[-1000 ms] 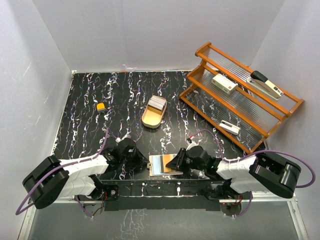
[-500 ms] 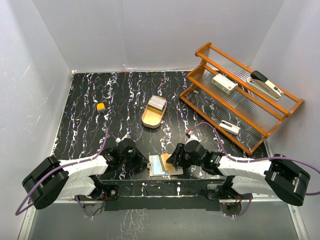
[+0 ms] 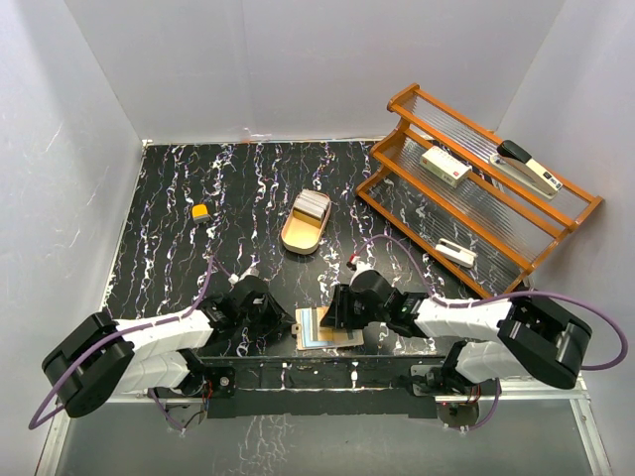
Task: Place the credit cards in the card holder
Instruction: Insert the credit card into the card holder.
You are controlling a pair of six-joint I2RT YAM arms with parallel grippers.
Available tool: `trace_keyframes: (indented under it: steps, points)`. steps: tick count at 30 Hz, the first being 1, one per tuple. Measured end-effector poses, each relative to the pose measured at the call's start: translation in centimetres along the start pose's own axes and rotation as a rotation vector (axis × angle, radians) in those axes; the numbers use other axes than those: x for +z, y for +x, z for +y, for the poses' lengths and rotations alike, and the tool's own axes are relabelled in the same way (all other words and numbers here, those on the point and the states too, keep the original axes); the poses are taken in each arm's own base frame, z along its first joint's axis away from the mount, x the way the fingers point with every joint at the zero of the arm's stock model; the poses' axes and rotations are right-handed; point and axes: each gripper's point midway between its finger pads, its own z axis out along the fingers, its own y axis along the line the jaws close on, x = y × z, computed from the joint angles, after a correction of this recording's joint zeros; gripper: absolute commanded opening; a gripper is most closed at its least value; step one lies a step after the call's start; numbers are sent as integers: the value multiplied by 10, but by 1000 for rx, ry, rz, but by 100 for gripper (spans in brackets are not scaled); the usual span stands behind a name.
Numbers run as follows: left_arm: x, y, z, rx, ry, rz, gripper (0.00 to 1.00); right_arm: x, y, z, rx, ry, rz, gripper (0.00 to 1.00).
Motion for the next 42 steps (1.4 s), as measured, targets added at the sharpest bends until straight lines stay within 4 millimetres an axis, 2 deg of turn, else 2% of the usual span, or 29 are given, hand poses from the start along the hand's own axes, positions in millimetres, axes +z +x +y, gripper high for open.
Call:
trace_keyframes:
  steps: [6,12,18,27,42]
  points:
    - [-1,0,0,2,3,-1,0,-3,3,5,-48,-13,36,41]
    - [-3,1,3,2,9,-2,0,-12,-24,20,-113,-12,-53,49]
    - [-4,1,3,5,9,-2,0,0,-45,28,-149,24,-87,51]
    - [-4,1,3,5,10,-2,0,13,-35,0,-132,142,-43,51]
    - [-3,1,3,5,11,-2,0,24,-15,18,-99,90,-9,49]
